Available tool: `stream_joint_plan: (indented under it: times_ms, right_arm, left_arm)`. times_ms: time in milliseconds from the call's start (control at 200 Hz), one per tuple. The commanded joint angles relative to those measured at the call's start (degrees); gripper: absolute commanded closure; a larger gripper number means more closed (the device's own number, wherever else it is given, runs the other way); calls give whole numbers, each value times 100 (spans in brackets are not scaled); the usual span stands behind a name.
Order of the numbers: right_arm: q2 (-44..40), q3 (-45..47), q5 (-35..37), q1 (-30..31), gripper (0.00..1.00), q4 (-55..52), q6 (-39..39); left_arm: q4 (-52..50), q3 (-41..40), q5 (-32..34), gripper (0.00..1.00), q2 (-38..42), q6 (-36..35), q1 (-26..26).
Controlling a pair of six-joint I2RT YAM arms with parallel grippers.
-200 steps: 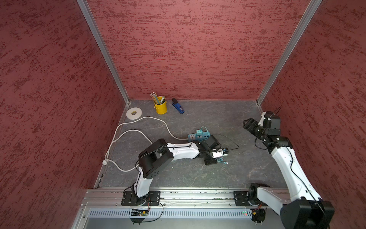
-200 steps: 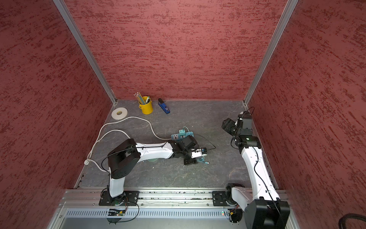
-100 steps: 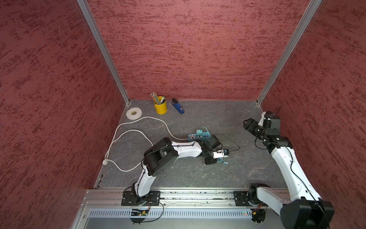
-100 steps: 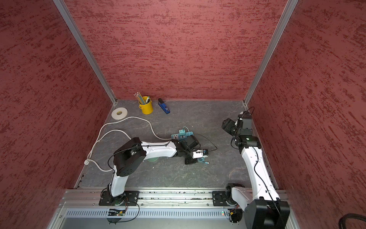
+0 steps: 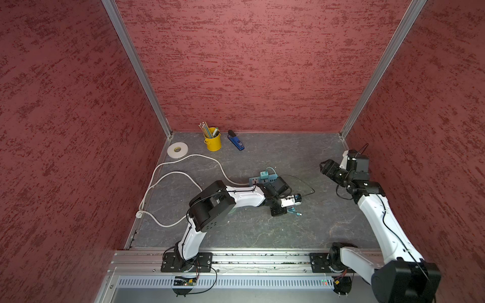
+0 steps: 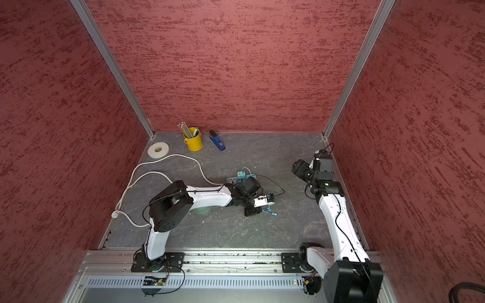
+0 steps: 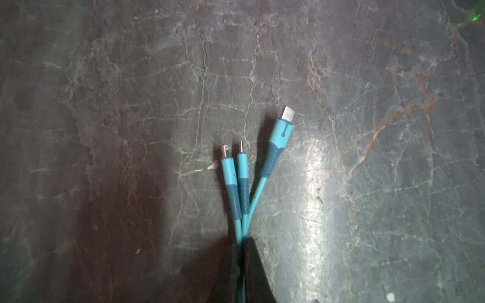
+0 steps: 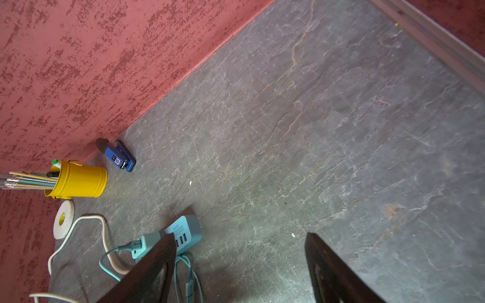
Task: Charge the cordless meat grinders
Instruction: Pick up the charging cable from the center of the board.
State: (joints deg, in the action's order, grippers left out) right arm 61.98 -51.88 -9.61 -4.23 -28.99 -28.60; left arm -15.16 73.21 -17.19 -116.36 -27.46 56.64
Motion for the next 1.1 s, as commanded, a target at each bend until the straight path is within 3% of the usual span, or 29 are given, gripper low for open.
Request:
stream_joint_plan:
  times_ms: [0,401,726,957,1092]
  right_arm:
    - [42,81,-340,-11,22,259,74]
    - [492,428,-1177,-15,22,221,-14]
    - [1271,1122,-2284,110,22,671,-130]
    - [671,1208,-1997,312,24,1617,51]
    - [99,1021,-1649,420,26,2280,676]
  left_arm:
    - [894,-364,-205,100,472,636,-104]
    - [3669,-1804,-515,100,1408,2492,-543]
    - [4205,-2034,-686,100,1552,3040,-714]
    - [4572,-2087,-653,100,1758,3601,-828]
    - [4860,-2151,-730,100,1868,4151,-911]
